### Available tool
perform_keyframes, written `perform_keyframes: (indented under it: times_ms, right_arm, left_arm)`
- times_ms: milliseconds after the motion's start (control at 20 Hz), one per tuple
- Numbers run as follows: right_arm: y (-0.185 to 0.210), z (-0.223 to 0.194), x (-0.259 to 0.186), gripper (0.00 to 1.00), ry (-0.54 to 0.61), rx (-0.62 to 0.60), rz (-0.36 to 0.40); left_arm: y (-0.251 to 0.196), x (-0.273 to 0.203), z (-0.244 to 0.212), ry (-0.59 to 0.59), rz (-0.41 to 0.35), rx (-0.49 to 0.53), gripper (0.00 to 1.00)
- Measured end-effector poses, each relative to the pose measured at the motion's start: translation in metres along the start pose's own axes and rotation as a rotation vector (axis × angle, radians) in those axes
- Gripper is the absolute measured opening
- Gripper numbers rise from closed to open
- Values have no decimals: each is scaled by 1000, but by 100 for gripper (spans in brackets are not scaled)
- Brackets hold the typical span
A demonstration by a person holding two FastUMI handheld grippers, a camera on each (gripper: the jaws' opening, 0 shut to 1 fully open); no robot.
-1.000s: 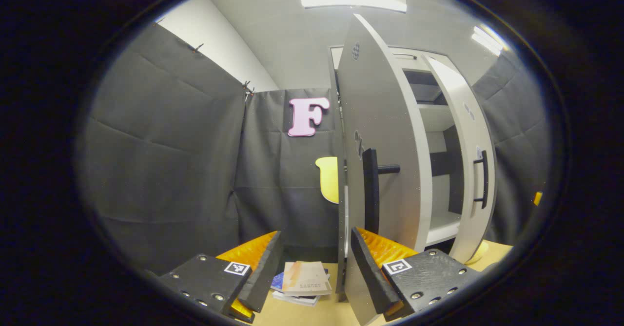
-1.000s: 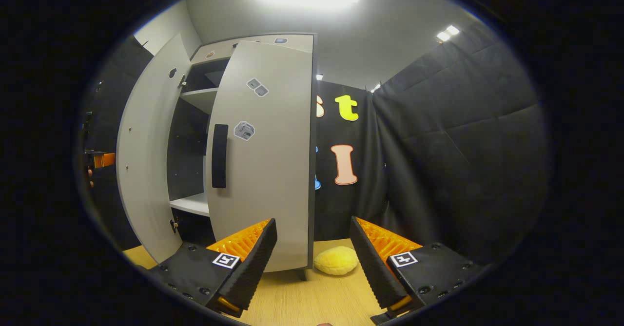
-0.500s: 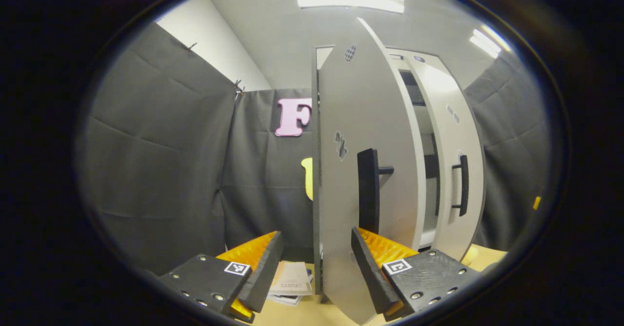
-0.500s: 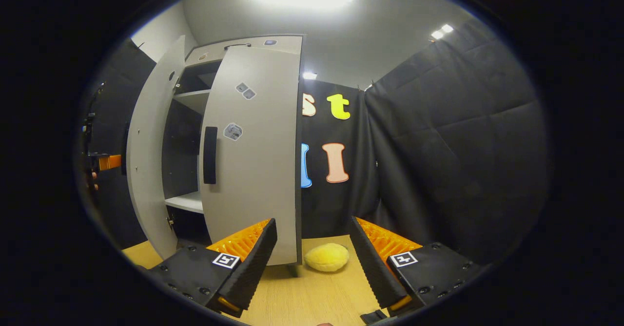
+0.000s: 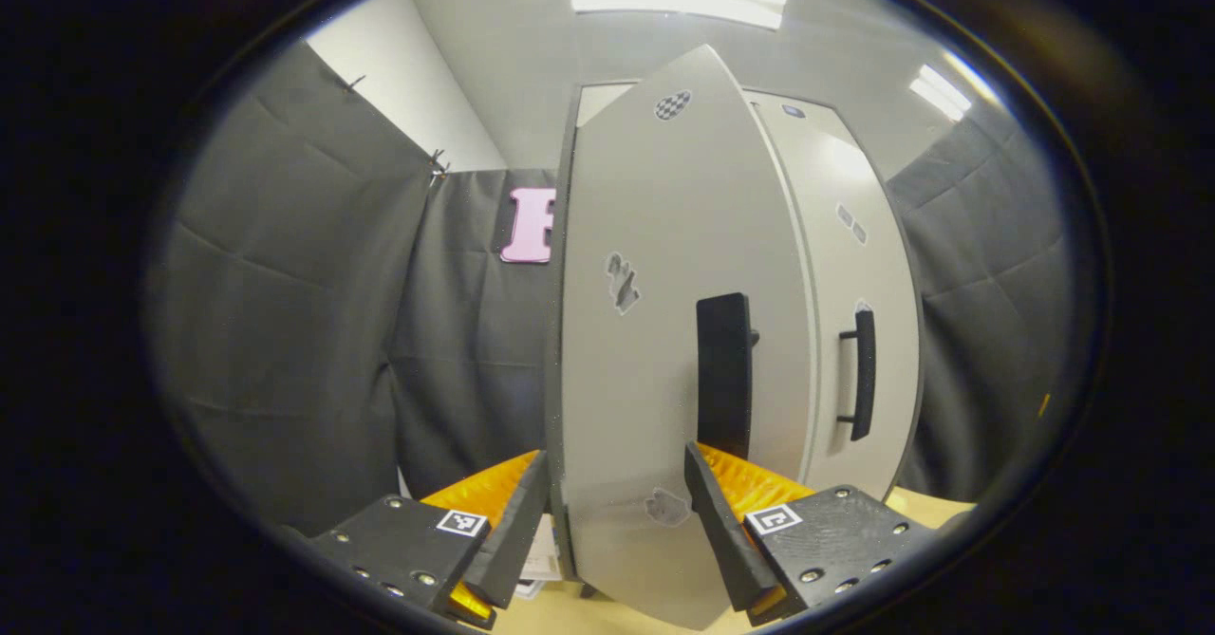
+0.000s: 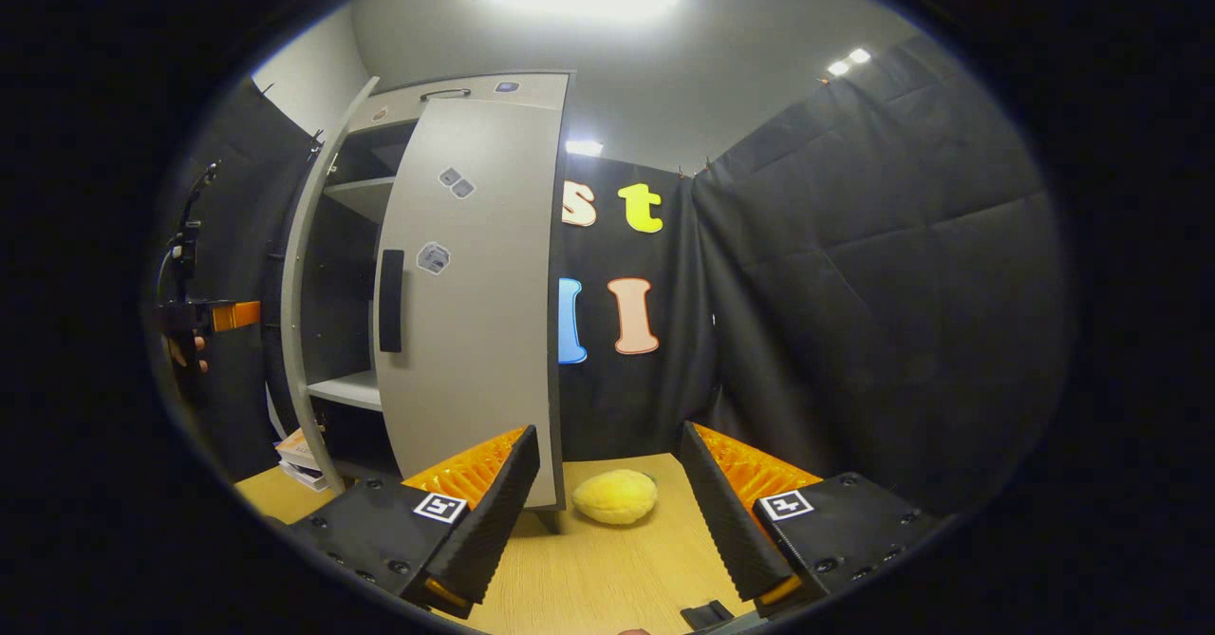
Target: Grasp the bottle in the cabinet with the left hand and place it on the coaster, then close the right door with the right hand and the left door with the left hand.
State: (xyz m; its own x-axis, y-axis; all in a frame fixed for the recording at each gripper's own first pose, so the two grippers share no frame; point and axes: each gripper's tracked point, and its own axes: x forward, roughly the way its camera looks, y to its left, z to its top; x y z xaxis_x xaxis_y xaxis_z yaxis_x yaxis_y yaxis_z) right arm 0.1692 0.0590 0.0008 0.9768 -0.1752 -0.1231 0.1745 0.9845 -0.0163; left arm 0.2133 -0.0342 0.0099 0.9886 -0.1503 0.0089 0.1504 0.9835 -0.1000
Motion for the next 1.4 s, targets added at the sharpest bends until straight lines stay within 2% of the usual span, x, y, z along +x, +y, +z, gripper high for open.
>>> perform_keyframes:
  times_ms: [50,100,150,350,550,750,850,900,1050,1100,1150,1400]
  right_arm:
    - [0,-1,0,92,2,4,-7]
    - [0,-1,-1,96,4,8,-12]
    - [-1,-1,-2,96,6,12,-16]
    - [0,0,-1,95,-1,13,-11]
    - [6,4,3,96,-22,11,32]
    - [20,8,7,96,-47,31,110]
    - [27,9,7,92,-54,35,152]
    - [28,10,8,96,-61,30,164]
    - [33,13,8,96,-76,41,187]
    - [36,14,8,92,-81,54,196]
    - [40,15,9,96,-86,61,204]
    - [38,18,7,96,-107,59,203]
  left_arm:
    - [-8,5,-3,5,-10,-3,87]
    - [-15,9,-6,12,-21,-3,83]
    - [-20,14,-7,13,-24,5,90]
    - [-26,18,-1,-12,-24,50,90]
    - [-22,3,9,-27,-2,71,90]
    - [-10,-46,23,-38,40,116,90]
    - [0,-75,28,-39,61,135,89]
    - [1,-89,28,-39,71,140,89]
    - [8,-122,27,-19,85,162,90]
    - [11,-133,26,-11,90,168,90]
    - [14,-142,26,-5,93,172,90]
    - [29,-179,10,42,98,155,90]
